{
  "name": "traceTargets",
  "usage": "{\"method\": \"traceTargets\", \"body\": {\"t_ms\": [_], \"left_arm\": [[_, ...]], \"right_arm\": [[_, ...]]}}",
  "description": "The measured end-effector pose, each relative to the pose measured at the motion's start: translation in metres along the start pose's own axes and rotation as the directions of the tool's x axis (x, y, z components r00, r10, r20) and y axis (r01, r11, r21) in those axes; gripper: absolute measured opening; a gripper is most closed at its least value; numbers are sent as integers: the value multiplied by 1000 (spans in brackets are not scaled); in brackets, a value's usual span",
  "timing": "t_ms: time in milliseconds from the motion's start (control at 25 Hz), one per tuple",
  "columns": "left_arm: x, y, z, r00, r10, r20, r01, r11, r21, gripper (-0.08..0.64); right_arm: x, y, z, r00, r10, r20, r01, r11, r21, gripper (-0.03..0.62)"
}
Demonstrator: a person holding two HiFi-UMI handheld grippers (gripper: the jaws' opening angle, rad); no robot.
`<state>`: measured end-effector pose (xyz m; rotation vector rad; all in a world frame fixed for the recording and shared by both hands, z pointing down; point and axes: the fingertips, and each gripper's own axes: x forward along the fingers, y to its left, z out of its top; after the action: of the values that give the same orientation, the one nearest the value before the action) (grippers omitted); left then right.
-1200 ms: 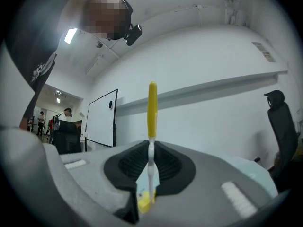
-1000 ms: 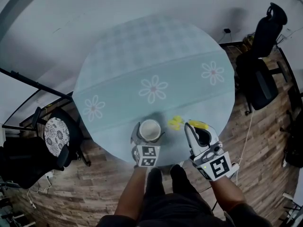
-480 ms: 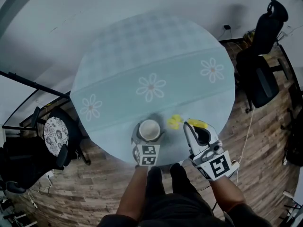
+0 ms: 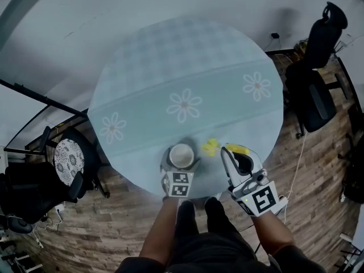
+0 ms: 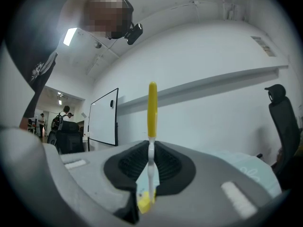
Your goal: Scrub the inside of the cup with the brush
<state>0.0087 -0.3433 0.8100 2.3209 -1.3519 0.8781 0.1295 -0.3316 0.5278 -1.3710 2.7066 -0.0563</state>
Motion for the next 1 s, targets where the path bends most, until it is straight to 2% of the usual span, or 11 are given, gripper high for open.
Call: {"method": "traceTargets", "body": {"t_ms": [240,440,560,640,720,800,880,960,1000], "left_arm": [[-34,-4,0,1000,12,9,-12,999,31,561],[-104,9,32,993,48,108,-44,998,-33,558],[-143,23,58,981,83,175,-77,996,-37,539],[-167,33,80,963,115,244,-110,993,-36,464],[-193,43,104,934,154,322,-152,988,-32,322],[-218,50,122,906,188,380,-190,981,-33,222],[-238,53,135,880,221,420,-220,974,-52,130],[-251,53,143,863,244,442,-235,969,-76,13],[-256,52,145,862,244,445,-232,969,-81,6]], "right_arm": [[-4,12,26,999,7,33,-6,999,-31,38],[-12,27,57,999,-4,39,7,998,-70,38],[-13,41,80,998,0,59,6,995,-102,38],[-13,51,94,997,7,76,2,993,-117,38],[-13,60,107,996,12,92,0,992,-129,38],[-15,69,119,994,15,107,-1,991,-135,38],[-19,75,129,992,20,121,-3,990,-142,38],[-22,77,138,991,25,132,-4,988,-154,38],[-23,79,142,990,26,137,-4,987,-159,38]]}}
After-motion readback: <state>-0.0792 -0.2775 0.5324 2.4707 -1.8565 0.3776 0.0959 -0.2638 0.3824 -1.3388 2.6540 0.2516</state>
